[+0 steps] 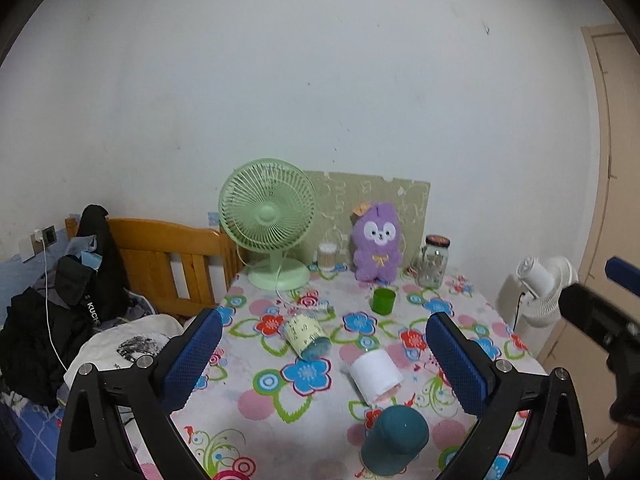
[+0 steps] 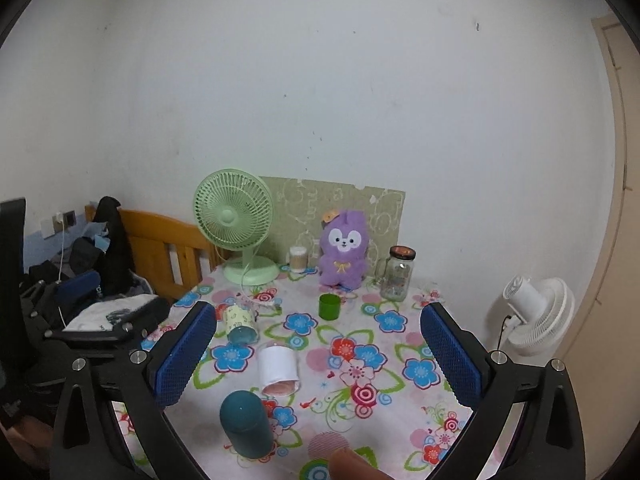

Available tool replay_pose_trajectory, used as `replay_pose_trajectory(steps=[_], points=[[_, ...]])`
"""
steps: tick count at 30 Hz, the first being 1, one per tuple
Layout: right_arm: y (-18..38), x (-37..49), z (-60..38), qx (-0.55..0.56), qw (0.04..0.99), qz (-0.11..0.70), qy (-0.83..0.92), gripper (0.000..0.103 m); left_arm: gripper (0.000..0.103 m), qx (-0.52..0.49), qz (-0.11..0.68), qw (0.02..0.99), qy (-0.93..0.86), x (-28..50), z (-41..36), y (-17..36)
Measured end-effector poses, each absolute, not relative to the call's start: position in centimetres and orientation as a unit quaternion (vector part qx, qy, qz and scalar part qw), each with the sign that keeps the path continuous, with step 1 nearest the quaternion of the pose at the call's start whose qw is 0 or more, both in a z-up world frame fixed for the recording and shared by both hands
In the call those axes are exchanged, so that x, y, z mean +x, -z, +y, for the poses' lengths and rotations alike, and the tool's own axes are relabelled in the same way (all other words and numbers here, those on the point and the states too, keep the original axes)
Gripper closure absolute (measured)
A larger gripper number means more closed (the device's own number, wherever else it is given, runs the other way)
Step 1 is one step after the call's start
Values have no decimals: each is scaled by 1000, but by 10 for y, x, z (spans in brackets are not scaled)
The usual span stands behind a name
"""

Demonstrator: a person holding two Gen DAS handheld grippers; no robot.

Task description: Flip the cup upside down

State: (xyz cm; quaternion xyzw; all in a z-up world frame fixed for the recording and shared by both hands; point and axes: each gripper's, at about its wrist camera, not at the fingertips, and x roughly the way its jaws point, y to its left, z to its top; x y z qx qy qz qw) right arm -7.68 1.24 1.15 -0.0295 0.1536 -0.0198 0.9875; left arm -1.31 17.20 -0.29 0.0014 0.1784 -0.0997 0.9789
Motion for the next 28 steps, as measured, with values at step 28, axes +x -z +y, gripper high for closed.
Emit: replay_pose_trajectory(steps=[28], points=[[-15, -85, 13, -19, 990, 140, 24, 0, 0, 12, 137, 985, 106, -27, 169, -10]])
